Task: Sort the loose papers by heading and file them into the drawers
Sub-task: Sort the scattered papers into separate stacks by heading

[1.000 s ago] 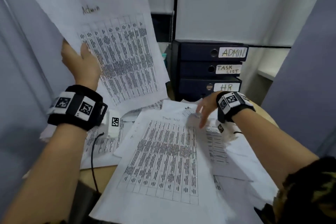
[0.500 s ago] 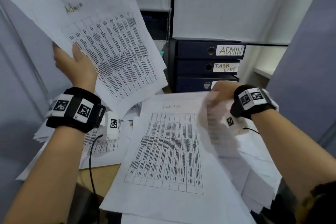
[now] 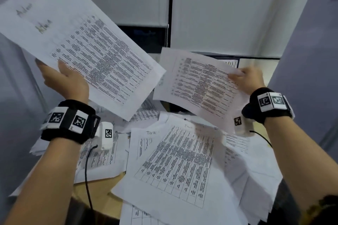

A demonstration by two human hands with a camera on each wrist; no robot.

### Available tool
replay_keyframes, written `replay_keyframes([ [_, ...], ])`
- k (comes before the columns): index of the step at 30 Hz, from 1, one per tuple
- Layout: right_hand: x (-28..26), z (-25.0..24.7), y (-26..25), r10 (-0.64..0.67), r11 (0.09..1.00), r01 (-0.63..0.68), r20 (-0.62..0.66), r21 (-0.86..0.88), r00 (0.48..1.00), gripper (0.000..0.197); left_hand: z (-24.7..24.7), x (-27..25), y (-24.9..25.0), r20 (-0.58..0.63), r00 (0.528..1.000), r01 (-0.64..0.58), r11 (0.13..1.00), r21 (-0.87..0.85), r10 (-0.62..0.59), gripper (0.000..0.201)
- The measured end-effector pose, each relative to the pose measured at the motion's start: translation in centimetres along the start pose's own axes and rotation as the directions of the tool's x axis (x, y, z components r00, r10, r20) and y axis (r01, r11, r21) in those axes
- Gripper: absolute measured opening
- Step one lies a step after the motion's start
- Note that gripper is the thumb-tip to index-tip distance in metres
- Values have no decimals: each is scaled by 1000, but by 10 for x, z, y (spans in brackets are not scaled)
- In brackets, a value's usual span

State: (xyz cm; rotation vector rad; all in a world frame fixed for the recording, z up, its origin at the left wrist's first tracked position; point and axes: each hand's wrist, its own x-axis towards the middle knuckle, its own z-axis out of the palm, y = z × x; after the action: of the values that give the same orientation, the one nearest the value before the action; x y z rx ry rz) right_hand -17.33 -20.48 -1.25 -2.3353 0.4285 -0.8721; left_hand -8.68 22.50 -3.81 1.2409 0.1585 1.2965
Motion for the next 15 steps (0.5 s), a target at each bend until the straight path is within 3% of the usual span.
replay_keyframes([
  [6, -9, 1, 0, 111, 965, -116, 34, 235, 993, 34, -4, -15, 12, 17, 1000, -5, 1000, 8, 5, 52],
  [11, -8, 1, 0, 184, 894, -144, -55, 424, 981, 39, -3, -20, 8, 40, 999, -8, 999, -34, 9, 52],
  [15, 0, 2, 4, 285, 764, -243, 25, 597, 958, 45, 1, -22, 7, 53, 998, 25, 993, -112, -19, 51],
])
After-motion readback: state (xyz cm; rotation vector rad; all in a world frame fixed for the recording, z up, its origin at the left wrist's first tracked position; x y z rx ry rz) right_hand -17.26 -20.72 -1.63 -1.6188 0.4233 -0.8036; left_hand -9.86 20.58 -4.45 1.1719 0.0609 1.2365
